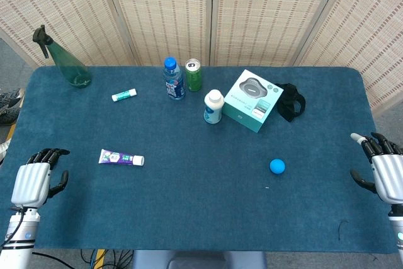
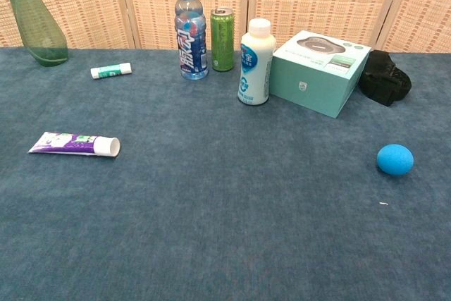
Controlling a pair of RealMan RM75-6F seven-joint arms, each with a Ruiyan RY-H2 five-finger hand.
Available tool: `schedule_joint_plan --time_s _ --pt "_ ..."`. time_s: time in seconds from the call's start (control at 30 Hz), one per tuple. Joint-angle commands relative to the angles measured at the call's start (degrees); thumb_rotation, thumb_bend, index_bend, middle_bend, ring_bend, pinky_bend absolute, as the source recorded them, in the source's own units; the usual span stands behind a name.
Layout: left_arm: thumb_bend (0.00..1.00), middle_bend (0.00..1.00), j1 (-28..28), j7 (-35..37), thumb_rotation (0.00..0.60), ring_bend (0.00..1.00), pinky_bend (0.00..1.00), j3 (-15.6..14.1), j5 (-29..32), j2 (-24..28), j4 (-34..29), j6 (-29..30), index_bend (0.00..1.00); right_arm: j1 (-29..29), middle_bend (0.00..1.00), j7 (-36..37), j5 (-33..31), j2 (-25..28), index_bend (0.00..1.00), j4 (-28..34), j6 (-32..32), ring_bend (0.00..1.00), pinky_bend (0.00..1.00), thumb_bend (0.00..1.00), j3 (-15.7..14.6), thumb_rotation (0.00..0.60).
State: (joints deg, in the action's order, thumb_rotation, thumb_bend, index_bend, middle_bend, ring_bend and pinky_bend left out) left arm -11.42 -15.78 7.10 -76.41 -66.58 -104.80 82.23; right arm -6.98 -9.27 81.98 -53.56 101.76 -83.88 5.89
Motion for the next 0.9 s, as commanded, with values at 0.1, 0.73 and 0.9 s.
schedule_joint_plan --time_s 0.1,0.73,0.9 --pt "0.41 0.28 0.0 0.2 0.600 0.21 0.23 0.0 -0.3 0.1 0.0 0.2 0.27 -0.1 0.31 0.2 0.5 -0.1 0.22 -0.2 -0.2 0.15 0.28 0.17 0.2 0.600" --pt "0.27 0.29 -12.3 6.1 0.600 0.19 0.21 2.3 -1.7 -1.3 8.1 -17.1 0.28 -2.9 0.31 -0.6 1.0 2.3 0.22 0.0 -0.9 0.15 0.28 0.17 4.2 0.600" --pt "0.27 0.28 -17.8 4.7 0.600 0.18 0.21 2.6 1.2 -4.0 12.9 -25.4 0.27 -3.0 0.31 -0.6 1.1 2.5 0.22 0.2 -0.6 0.15 0.28 0.17 4.0 0.600"
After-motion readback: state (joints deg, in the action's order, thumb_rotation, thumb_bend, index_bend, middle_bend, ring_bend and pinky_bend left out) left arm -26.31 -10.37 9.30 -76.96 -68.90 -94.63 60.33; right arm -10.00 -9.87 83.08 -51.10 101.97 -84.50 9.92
